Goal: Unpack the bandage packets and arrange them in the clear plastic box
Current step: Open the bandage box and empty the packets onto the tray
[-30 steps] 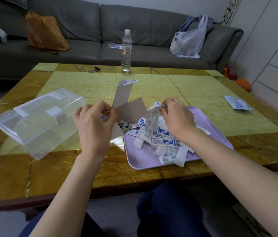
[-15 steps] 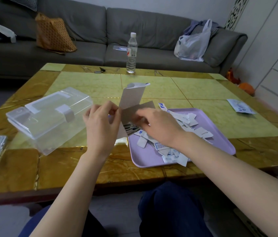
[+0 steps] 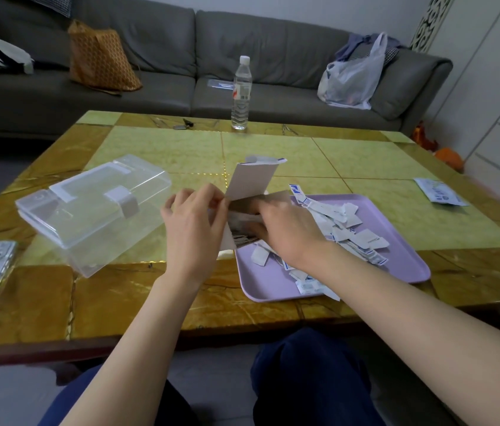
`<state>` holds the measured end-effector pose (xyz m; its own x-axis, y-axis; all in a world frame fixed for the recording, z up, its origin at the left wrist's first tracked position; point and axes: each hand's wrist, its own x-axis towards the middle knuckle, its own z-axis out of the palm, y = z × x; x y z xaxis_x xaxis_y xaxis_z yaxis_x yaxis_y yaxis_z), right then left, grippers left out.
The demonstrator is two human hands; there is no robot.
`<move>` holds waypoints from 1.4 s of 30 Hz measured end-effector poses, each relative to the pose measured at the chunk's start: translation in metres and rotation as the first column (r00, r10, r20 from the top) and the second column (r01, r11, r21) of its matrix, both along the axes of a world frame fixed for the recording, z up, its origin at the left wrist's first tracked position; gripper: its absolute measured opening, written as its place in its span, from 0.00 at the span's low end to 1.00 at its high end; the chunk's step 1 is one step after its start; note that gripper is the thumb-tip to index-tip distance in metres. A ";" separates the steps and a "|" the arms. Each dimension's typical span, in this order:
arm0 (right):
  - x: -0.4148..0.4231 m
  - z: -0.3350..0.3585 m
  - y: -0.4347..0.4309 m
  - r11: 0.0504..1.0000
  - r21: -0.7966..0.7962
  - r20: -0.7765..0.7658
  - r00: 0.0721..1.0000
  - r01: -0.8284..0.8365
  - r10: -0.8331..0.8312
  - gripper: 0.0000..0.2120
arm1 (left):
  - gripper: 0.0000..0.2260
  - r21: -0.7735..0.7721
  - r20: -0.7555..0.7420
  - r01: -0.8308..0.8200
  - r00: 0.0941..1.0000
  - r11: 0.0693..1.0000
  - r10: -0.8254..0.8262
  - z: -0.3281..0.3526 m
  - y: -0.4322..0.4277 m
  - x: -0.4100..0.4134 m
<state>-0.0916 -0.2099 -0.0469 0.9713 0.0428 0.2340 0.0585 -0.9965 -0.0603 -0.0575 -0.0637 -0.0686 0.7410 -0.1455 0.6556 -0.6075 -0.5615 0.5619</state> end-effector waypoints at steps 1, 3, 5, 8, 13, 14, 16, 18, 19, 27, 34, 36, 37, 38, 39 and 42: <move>-0.003 0.001 -0.002 1.000 0.013 0.014 1.000 0.003 -0.003 0.10 | 0.05 0.003 -0.011 -0.024 1.000 1.000 0.024 -0.001 0.001 0.002; -0.008 0.004 -0.008 1.000 0.021 0.036 0.999 0.011 -0.012 0.12 | 0.05 0.003 -0.038 -0.065 0.997 0.998 0.065 -0.002 0.002 0.006; -0.014 0.006 -0.017 0.999 0.030 0.056 0.998 0.035 -0.036 0.13 | 0.05 -0.018 -0.070 -0.090 0.994 0.996 0.088 -0.002 0.001 0.008; -0.021 0.007 -0.038 0.995 0.057 0.067 0.994 0.082 -0.086 0.13 | 0.05 -0.047 -0.103 -0.109 0.989 0.993 0.104 -0.001 -0.003 0.010; -0.024 0.000 -0.075 0.962 0.079 0.040 0.964 0.259 -0.263 0.19 | 0.05 -0.052 -0.125 -0.137 0.984 0.989 0.130 0.000 -0.011 0.014; -0.022 -0.002 -0.080 0.954 0.091 0.030 0.957 0.286 -0.290 0.20 | 0.05 -0.054 -0.131 -0.141 0.982 0.989 0.133 0.000 -0.013 0.014; -0.016 -0.003 -0.086 0.940 0.115 0.005 0.946 0.321 -0.324 0.21 | 0.05 -0.058 -0.138 -0.142 0.981 0.988 0.133 0.000 -0.016 0.014; -0.009 -0.003 -0.087 0.937 0.127 -0.012 0.945 0.325 -0.326 0.20 | 0.05 -0.059 -0.141 -0.134 0.982 0.989 0.125 -0.001 -0.019 0.014; -0.006 -0.003 -0.086 0.940 0.130 -0.013 0.948 0.316 -0.317 0.19 | 0.05 -0.059 -0.142 -0.129 0.983 0.990 0.120 -0.002 -0.020 0.014; 0.007 -0.007 -0.099 0.910 0.156 0.067 0.915 0.384 -0.398 0.12 | 0.06 -0.056 -0.128 -0.087 0.989 0.995 0.080 -0.004 -0.029 0.016; -0.005 -0.009 -0.104 0.867 0.156 0.070 0.870 0.473 -0.488 0.17 | 0.05 -0.057 -0.109 -0.056 0.993 0.997 0.049 -0.005 -0.041 0.013; -0.009 -0.009 -0.099 0.892 0.161 0.107 0.891 0.421 -0.440 0.17 | 0.06 -0.050 -0.114 -0.037 0.993 0.998 0.031 -0.006 -0.044 0.011; -0.011 -0.008 -0.094 0.911 0.193 0.147 0.908 0.363 -0.393 0.15 | 0.06 -0.045 -0.115 -0.026 0.993 0.999 0.020 -0.007 -0.045 0.010; -0.013 -0.007 -0.089 0.936 0.226 0.212 0.925 0.268 -0.316 0.13 | 0.06 -0.038 -0.116 -0.014 0.993 0.999 0.010 -0.007 -0.045 0.010; -0.014 -0.006 -0.082 0.959 0.241 0.271 0.939 0.147 -0.212 0.11 | 0.06 -0.031 -0.113 -0.001 0.994 1.000 -0.003 -0.008 -0.046 0.009; -0.020 -0.003 -0.063 0.963 0.210 0.289 0.952 -0.168 0.103 0.08 | 0.05 -0.012 -0.079 0.048 0.996 0.999 -0.048 -0.009 -0.047 0.007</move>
